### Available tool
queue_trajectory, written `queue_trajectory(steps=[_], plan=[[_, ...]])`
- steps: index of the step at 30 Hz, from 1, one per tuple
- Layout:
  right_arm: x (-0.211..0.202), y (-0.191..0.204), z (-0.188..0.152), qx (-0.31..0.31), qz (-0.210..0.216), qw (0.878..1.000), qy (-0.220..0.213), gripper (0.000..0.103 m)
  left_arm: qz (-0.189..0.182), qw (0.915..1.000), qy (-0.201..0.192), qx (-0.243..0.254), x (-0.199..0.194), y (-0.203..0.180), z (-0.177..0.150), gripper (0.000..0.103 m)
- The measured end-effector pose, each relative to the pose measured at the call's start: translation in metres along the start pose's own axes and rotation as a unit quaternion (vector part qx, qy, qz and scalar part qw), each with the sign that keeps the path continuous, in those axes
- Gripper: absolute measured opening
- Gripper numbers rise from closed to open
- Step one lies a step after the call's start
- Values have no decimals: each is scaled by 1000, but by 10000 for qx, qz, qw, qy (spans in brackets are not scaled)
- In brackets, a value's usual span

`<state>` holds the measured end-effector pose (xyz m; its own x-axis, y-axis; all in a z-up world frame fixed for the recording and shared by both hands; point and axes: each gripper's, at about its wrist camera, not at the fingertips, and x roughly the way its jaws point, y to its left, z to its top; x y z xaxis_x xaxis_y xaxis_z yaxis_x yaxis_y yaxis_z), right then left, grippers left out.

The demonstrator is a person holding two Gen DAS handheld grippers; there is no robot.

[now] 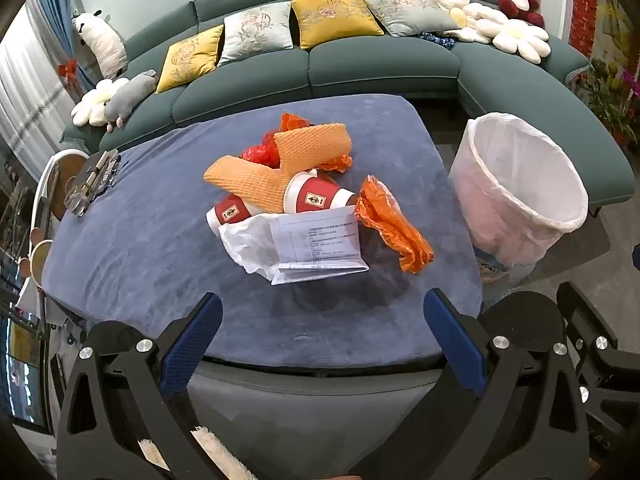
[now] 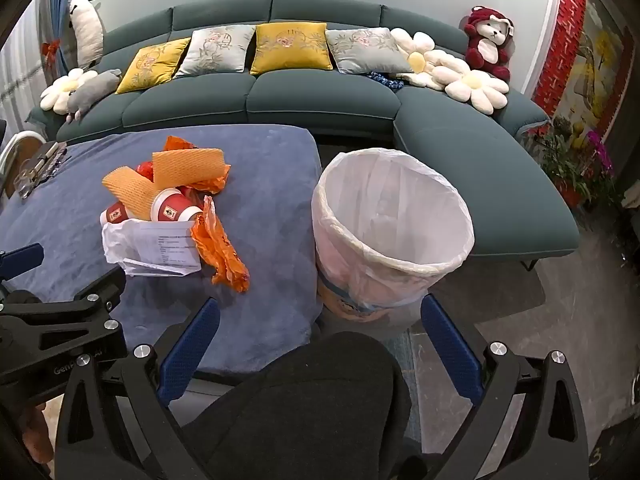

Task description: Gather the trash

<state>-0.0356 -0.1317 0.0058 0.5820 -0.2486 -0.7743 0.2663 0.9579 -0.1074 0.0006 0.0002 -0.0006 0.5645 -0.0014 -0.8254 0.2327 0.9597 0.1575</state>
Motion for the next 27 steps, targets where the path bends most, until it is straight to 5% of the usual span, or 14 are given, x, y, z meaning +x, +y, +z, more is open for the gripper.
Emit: queue_trajectory(steps=[27], plan=[[1,-4,1,32,-103,9999,-1,96,-12,10000,65,-31,4,5,-2,96]])
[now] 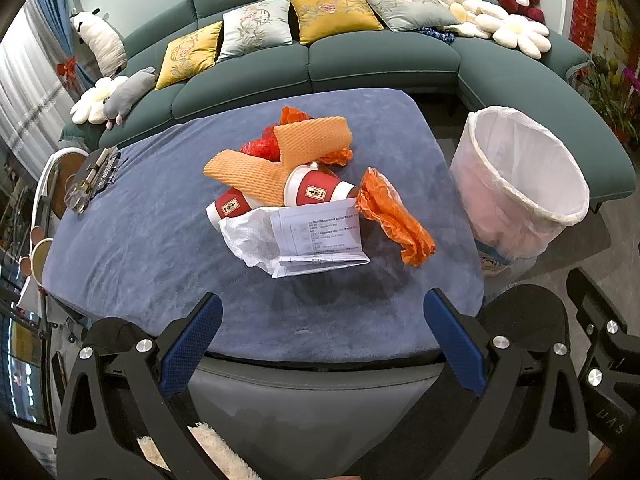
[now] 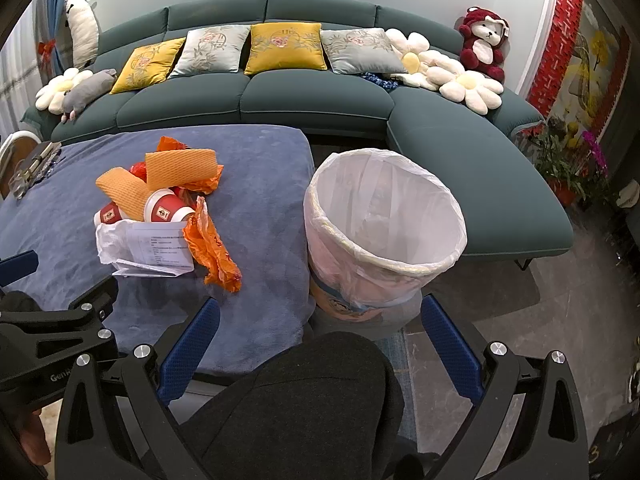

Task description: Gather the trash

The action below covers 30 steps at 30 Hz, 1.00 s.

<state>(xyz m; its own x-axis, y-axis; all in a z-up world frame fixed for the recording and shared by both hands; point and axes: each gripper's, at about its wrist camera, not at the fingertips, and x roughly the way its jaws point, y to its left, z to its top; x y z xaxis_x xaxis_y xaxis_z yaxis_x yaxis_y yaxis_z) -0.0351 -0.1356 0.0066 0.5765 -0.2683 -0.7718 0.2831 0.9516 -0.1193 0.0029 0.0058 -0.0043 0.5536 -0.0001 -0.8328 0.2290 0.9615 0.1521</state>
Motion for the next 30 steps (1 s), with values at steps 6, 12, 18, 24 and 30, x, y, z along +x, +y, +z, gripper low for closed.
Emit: queue_trajectory(steps=[6,12,18,24,30], plan=[[0,0,0,-3,0,10000,-6,96,14,10000,-10,25,-2,-4,-3,96],[0,0,0,-1,-3,10000,7,96,21,10000,-14,23,-2,-3,-5,96],[0,1,0,-13,-12,10000,2,96,14,10000,-6,35,-2,-3,-4,96],[0,1,0,-9,-4,10000,2,96,13,10000,-1,31,-2,-3,-3,96],[0,1,0,-10,-14,10000,11,96,15,10000,2,28,-1,-4,-3,96]])
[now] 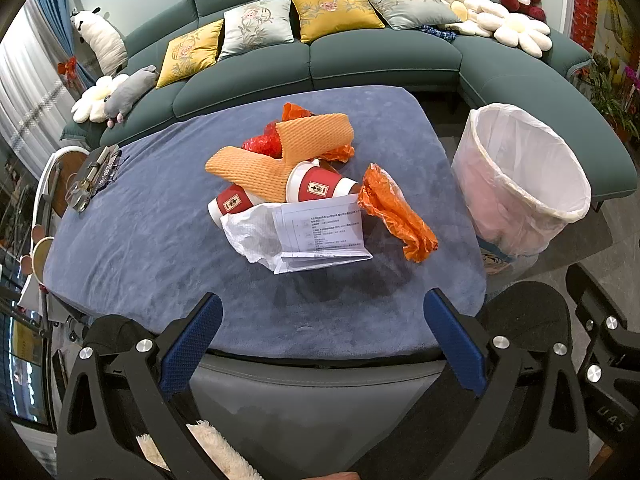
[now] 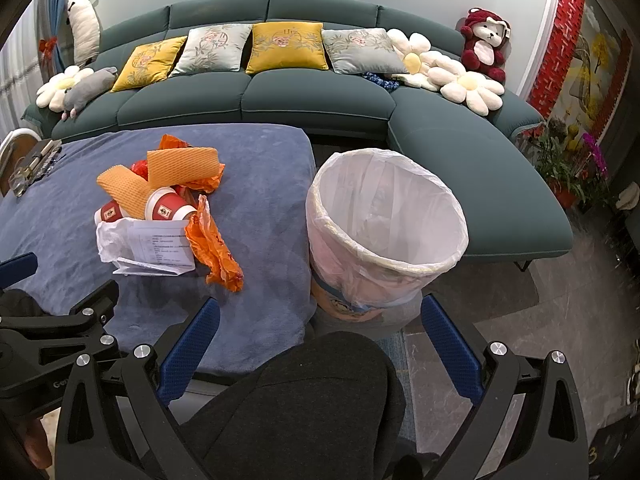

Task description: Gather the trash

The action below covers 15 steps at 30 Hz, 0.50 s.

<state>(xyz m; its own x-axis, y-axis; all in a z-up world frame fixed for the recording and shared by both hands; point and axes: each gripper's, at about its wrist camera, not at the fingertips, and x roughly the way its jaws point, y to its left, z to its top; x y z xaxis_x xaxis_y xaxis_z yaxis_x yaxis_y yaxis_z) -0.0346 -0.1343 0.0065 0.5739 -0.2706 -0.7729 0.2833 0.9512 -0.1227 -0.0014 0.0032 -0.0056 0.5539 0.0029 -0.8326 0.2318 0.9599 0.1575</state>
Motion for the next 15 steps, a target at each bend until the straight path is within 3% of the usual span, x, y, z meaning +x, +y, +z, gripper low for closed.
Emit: queue_trajectory(steps=[15], plan=[[0,0,0,-15,-7,10000,-1,96,-32,10000,30,-12,1,1,-2,96]])
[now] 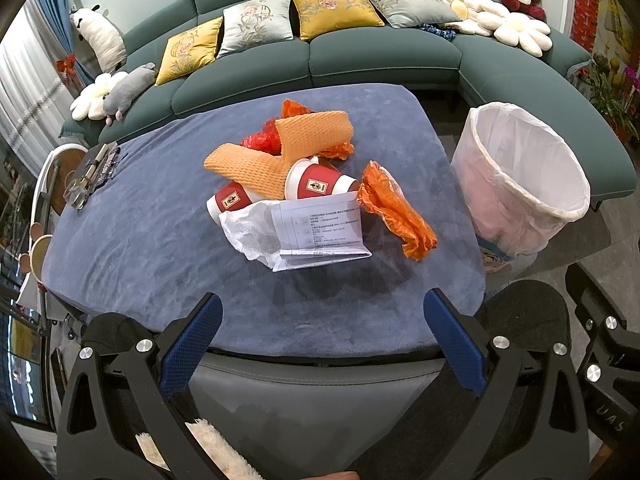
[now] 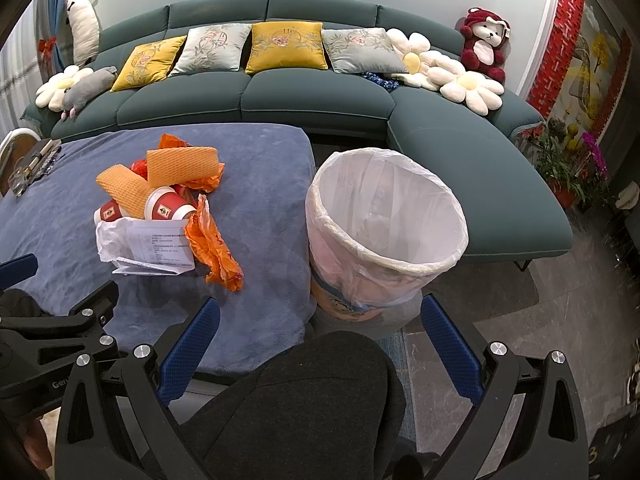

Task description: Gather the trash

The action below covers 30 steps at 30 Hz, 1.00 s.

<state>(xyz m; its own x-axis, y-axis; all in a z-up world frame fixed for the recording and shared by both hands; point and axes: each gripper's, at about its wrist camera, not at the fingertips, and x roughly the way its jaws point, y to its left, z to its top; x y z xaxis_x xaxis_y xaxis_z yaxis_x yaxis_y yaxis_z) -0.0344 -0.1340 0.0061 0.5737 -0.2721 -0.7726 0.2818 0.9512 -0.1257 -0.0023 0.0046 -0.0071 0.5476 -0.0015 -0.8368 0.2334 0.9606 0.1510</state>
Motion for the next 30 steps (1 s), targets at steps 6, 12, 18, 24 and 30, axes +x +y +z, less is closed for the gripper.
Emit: queue_trajectory(steps=[6,12,18,24,30], plan=[[0,0,0,10,1,10000,7,96,9,10000,1,4,0,1,-2,96],[0,0,0,0,-3,10000,-2,96,16,10000,-8,13,2,2,-4,96],[-1,0,0,15,-18,10000,1,96,58,9999,-75,47,-1,-1,-2,96],[-2,-2,-2,37,-41,10000,-1,96,64,9999,-144,57,-3,-1,-2,96],[-2,-2,-2,30,-44,10000,-5,96,76,9998,-181,85,-5,-3,0,96]])
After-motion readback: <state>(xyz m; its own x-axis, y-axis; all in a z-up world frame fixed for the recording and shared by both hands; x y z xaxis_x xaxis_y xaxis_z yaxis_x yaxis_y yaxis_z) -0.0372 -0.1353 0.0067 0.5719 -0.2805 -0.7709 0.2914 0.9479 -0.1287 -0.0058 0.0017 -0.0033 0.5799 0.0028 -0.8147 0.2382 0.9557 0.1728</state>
